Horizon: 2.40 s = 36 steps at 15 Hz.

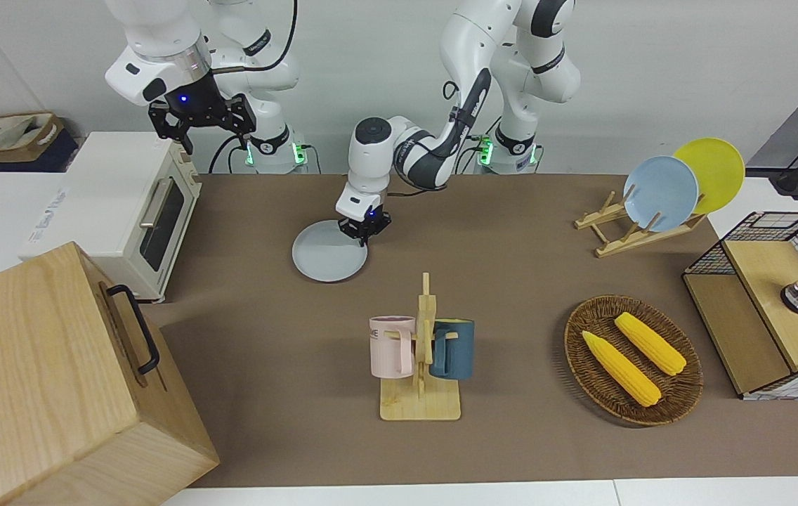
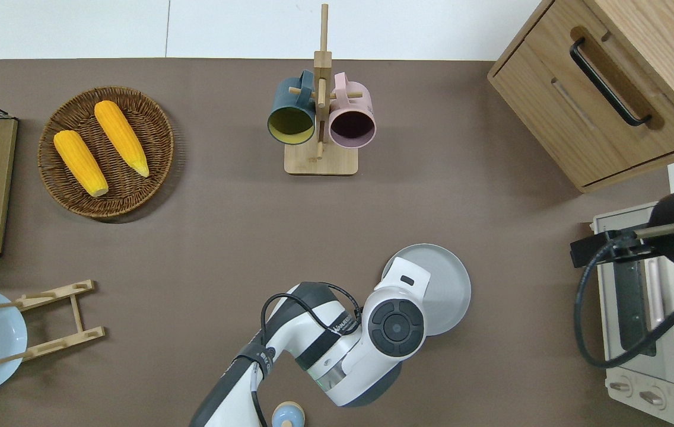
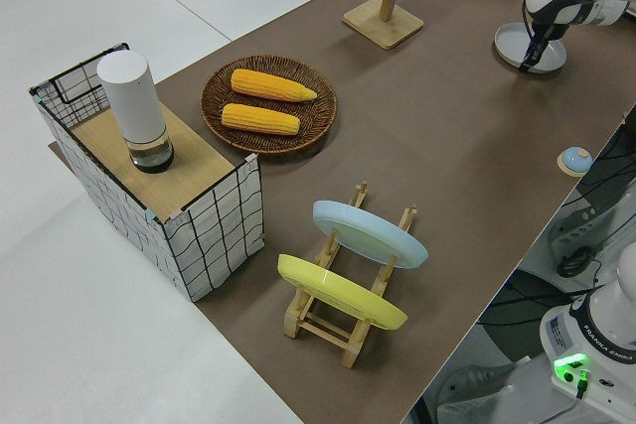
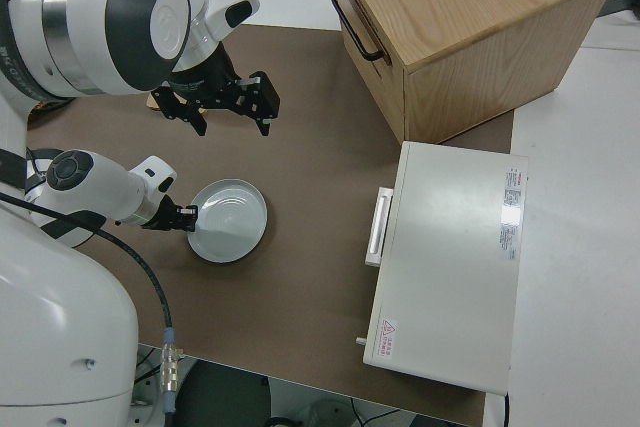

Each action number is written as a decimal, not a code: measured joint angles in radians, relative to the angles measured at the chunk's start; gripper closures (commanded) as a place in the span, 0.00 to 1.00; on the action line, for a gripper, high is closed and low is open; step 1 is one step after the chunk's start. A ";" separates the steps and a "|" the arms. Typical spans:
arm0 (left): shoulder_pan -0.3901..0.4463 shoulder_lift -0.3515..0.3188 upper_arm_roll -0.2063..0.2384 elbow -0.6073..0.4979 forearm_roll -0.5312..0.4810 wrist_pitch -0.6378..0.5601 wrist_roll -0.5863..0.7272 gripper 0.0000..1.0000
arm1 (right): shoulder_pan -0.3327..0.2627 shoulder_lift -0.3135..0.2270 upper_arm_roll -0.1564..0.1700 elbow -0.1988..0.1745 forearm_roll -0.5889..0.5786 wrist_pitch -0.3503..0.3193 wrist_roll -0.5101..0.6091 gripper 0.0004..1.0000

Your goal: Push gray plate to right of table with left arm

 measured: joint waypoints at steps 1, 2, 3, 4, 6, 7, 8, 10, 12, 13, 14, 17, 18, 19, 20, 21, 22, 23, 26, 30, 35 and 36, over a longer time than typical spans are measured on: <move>-0.004 0.003 0.000 0.005 0.000 0.000 -0.003 1.00 | 0.000 0.000 0.000 0.000 0.000 0.000 0.000 0.02; -0.005 0.006 0.000 0.009 0.000 0.000 -0.005 1.00 | 0.000 0.000 0.000 0.000 0.000 0.000 0.000 0.02; -0.006 0.008 0.000 0.011 0.000 -0.002 -0.005 1.00 | 0.000 0.000 0.000 0.000 0.000 0.000 0.000 0.02; -0.006 0.008 0.000 0.012 0.000 -0.004 -0.005 0.92 | 0.000 0.000 0.000 0.000 0.000 0.000 0.000 0.02; -0.006 0.009 0.000 0.013 0.000 -0.005 -0.005 0.34 | 0.000 0.000 0.000 0.000 0.000 0.000 0.000 0.02; -0.006 0.012 0.000 0.014 0.000 -0.006 -0.005 0.17 | 0.000 0.000 0.000 0.000 0.000 0.000 0.000 0.02; -0.006 0.012 0.000 0.015 0.000 -0.008 -0.005 0.01 | 0.000 0.000 0.000 0.000 0.000 0.000 0.000 0.02; -0.008 0.020 0.000 0.018 0.001 -0.007 -0.005 0.00 | 0.000 0.000 0.000 0.000 0.000 0.000 0.000 0.02; -0.013 0.028 0.000 0.028 0.021 -0.007 -0.005 0.00 | 0.000 0.000 0.000 0.000 0.000 0.000 0.000 0.02; -0.015 0.032 0.000 0.033 0.031 -0.008 -0.005 0.00 | 0.000 0.000 0.000 0.000 0.000 0.000 0.000 0.02; -0.015 0.037 0.000 0.038 0.038 -0.009 -0.005 0.00 | 0.000 0.000 0.000 0.000 0.000 0.000 0.000 0.02; -0.015 0.047 0.002 0.043 0.042 -0.020 -0.005 0.00 | 0.000 0.000 0.000 0.000 0.000 0.000 0.000 0.02; -0.015 0.049 0.002 0.044 0.042 -0.023 -0.005 0.00 | 0.000 0.000 0.000 0.000 0.000 0.000 0.000 0.02; -0.015 0.049 0.002 0.045 0.042 -0.025 -0.005 0.00 | 0.000 0.000 0.000 0.000 0.000 0.000 0.000 0.02; -0.014 0.049 0.003 0.046 0.043 -0.027 -0.005 0.00 | 0.000 0.000 0.000 0.000 0.000 0.000 0.000 0.02; -0.014 0.049 0.003 0.048 0.043 -0.031 -0.005 0.00 | 0.000 0.000 0.000 0.000 0.000 0.000 0.000 0.02; -0.014 0.049 0.003 0.051 0.043 -0.034 -0.005 0.00 | 0.000 0.000 0.000 0.000 0.000 0.000 0.000 0.02; -0.014 0.049 0.003 0.054 0.043 -0.040 -0.003 0.00 | 0.000 0.000 0.000 0.000 0.000 0.000 0.000 0.02; -0.011 0.046 0.009 0.067 0.043 -0.071 0.031 0.00 | 0.000 0.000 0.000 0.000 0.000 0.000 0.000 0.02; 0.026 0.017 0.008 0.075 0.039 -0.136 0.094 0.00 | 0.000 0.000 0.000 0.000 0.000 0.000 0.000 0.02; 0.098 -0.074 0.009 0.067 -0.017 -0.255 0.234 0.00 | 0.000 0.000 0.000 0.000 0.000 0.000 0.000 0.02; 0.115 -0.094 0.009 0.063 -0.026 -0.284 0.262 0.00 | 0.000 0.000 0.000 0.000 0.000 0.000 0.000 0.02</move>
